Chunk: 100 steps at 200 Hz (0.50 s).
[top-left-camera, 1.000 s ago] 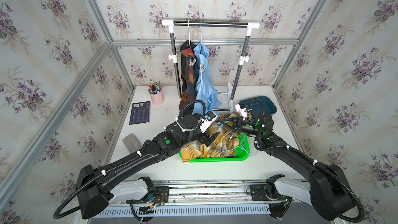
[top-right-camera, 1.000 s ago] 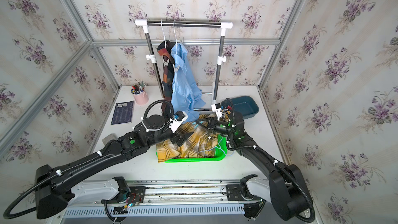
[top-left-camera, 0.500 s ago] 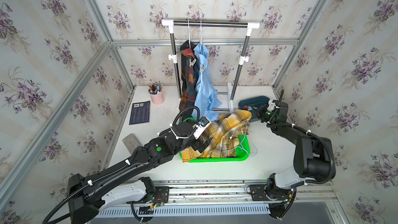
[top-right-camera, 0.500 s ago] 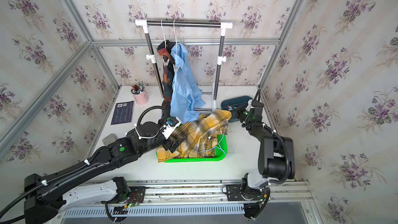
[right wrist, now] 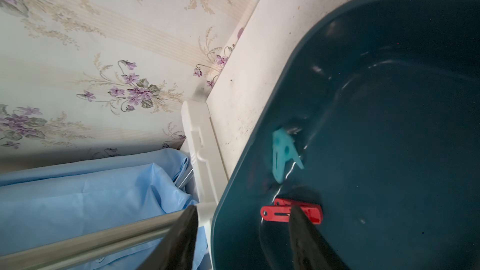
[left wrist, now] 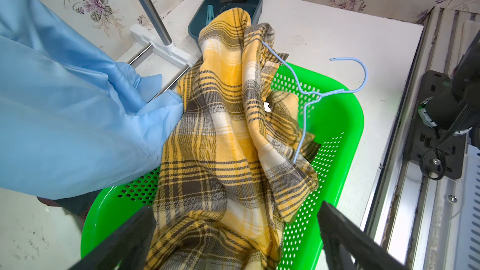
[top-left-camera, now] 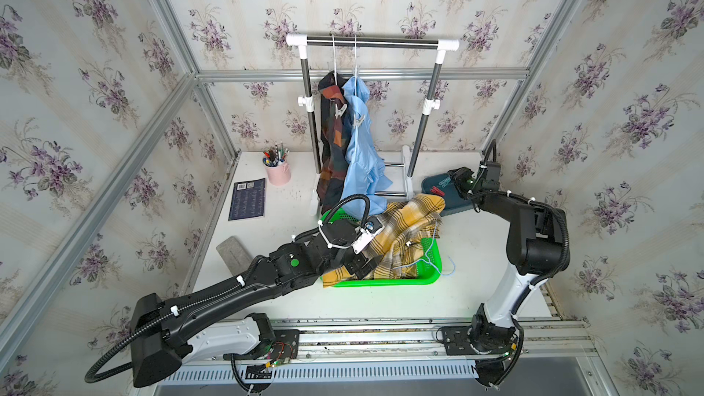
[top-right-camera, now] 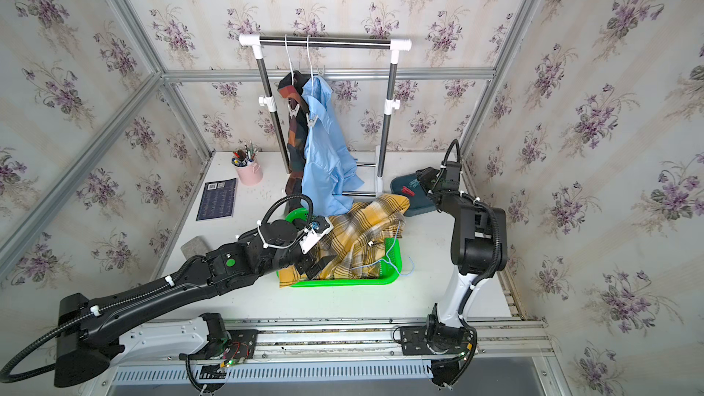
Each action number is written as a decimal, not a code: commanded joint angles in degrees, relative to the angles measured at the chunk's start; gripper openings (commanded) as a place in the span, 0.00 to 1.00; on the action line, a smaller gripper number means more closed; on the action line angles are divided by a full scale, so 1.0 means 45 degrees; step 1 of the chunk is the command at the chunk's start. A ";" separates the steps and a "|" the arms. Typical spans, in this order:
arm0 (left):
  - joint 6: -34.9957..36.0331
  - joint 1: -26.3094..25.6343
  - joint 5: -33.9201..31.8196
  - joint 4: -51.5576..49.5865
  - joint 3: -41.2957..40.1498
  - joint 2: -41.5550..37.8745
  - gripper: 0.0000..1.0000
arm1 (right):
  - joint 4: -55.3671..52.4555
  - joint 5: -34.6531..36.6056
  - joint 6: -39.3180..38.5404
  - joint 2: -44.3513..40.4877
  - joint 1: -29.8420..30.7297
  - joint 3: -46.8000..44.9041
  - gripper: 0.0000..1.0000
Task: Remove the clothespins securing long-sleeve shirts to the hanger
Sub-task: Place the clamp in the storage box.
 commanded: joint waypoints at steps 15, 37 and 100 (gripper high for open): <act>-0.0350 -0.0030 0.0086 0.0078 0.0274 0.0306 0.99 | -0.0370 0.0352 -0.0354 -0.1531 0.0027 -0.1112 0.60; -0.0748 -0.0136 0.0349 0.0078 0.0348 0.0623 0.99 | -0.1122 0.0134 -0.1150 -0.4372 0.0171 -0.2643 0.58; -0.2379 -0.0579 -0.0150 0.0137 0.1483 0.3333 0.98 | -0.5126 -0.3134 -0.1798 -1.2854 0.0174 -0.8288 0.56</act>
